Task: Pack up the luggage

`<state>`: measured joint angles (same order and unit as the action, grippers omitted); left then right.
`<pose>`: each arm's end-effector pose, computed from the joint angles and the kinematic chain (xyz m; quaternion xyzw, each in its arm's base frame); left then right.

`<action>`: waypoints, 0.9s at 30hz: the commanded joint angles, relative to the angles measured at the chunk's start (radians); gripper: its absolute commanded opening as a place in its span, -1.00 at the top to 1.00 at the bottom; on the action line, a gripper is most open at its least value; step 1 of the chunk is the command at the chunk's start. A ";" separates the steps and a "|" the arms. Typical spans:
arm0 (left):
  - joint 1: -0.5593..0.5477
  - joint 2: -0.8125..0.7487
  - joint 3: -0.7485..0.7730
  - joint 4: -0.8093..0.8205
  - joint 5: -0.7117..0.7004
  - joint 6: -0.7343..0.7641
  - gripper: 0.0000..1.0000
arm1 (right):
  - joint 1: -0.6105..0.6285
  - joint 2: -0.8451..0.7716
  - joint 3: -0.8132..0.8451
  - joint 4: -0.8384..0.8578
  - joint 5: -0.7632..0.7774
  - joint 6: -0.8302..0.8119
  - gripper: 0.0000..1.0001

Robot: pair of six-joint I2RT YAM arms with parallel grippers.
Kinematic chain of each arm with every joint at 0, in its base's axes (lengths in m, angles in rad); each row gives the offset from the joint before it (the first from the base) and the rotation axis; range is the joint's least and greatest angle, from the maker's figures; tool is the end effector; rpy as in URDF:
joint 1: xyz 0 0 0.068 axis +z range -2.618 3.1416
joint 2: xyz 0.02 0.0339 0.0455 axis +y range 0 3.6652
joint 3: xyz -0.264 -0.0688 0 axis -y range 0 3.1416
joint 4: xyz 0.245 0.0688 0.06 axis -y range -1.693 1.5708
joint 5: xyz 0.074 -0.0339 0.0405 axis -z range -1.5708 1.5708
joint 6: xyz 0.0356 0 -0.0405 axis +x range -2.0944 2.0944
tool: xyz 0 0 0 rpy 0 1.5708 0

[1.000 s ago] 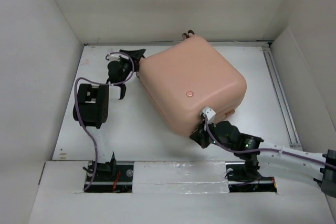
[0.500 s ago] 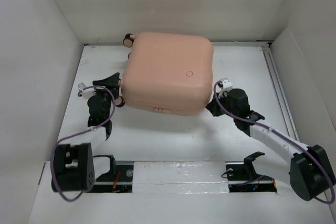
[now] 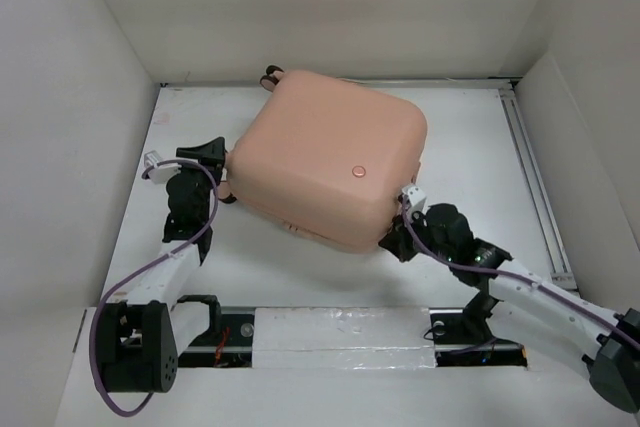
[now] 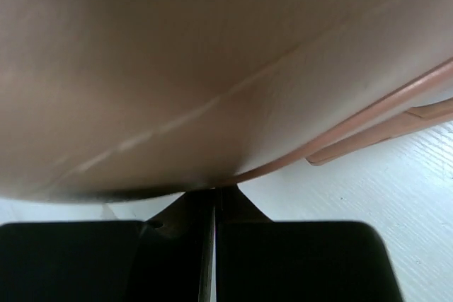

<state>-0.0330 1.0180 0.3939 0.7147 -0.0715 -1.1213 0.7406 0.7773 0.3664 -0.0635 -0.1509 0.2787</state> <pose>0.2243 -0.0049 0.2536 -0.3715 0.5629 -0.3824 0.6316 0.1274 0.1237 0.2059 -0.2330 0.8194 0.3097 0.4222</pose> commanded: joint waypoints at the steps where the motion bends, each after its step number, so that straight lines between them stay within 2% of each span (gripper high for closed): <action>1: -0.056 -0.018 -0.026 0.055 0.148 0.104 1.00 | -0.093 0.097 0.140 0.205 -0.166 -0.047 1.00; 4: -0.056 -0.029 -0.035 0.035 0.144 0.115 1.00 | -0.194 0.227 0.267 0.275 -0.249 -0.072 1.00; 5: -0.056 -0.041 -0.035 0.035 0.144 0.115 1.00 | -0.269 0.269 0.360 0.275 -0.321 -0.072 1.00; 7: -0.070 -0.041 -0.035 0.035 0.144 0.124 1.00 | -0.326 0.402 0.472 0.287 -0.386 -0.072 1.00; 9: -0.070 0.005 -0.035 0.048 0.162 0.115 1.00 | -0.365 0.479 0.608 0.297 -0.386 -0.062 1.00; 11: -0.070 0.016 -0.035 0.063 0.200 0.103 1.00 | -0.380 0.551 0.652 0.297 -0.386 -0.047 1.00; 13: -0.070 0.027 -0.053 0.074 0.200 0.103 1.00 | -0.391 0.487 0.558 0.297 -0.406 -0.047 1.00; 14: -0.070 0.018 -0.053 0.074 0.200 0.103 1.00 | -0.373 0.434 0.487 0.286 -0.383 -0.047 1.00; 15: -0.070 0.008 -0.064 0.074 0.200 0.112 1.00 | -0.328 0.371 0.322 0.277 -0.313 -0.047 1.00; 16: -0.070 -0.005 -0.064 0.074 0.200 0.112 1.00 | -0.304 0.303 0.236 0.277 -0.299 -0.032 1.00; 17: -0.070 -0.006 -0.075 0.074 0.200 0.112 1.00 | -0.273 0.177 0.151 0.300 -0.299 0.038 1.00; 19: -0.070 -0.006 -0.075 0.065 0.191 0.112 1.00 | -0.163 0.076 -0.035 0.388 -0.242 0.138 1.00; 20: -0.070 -0.006 -0.085 0.065 0.191 0.112 1.00 | -0.117 0.027 -0.076 0.448 -0.224 0.213 1.00; 21: -0.070 -0.006 -0.098 0.065 0.191 0.097 1.00 | -0.069 0.027 -0.093 0.538 -0.196 0.230 1.00; 22: -0.070 -0.006 -0.098 0.078 0.191 0.097 1.00 | 0.015 0.046 -0.084 0.539 -0.105 0.231 1.00; 23: -0.070 0.004 -0.110 0.101 0.191 0.084 1.00 | 0.051 0.080 -0.008 0.530 -0.081 0.203 1.00; 25: -0.070 0.004 -0.122 0.112 0.214 0.071 1.00 | 0.092 0.218 0.107 0.437 -0.050 0.111 1.00; 27: -0.070 0.004 -0.135 0.121 0.214 0.071 1.00 | 0.092 0.310 0.210 0.453 -0.018 0.068 1.00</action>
<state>-0.0242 1.0340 0.3096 0.8154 -0.1581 -1.1255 0.7837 0.9577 0.3870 0.1047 -0.1699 0.3599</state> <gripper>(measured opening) 0.588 0.021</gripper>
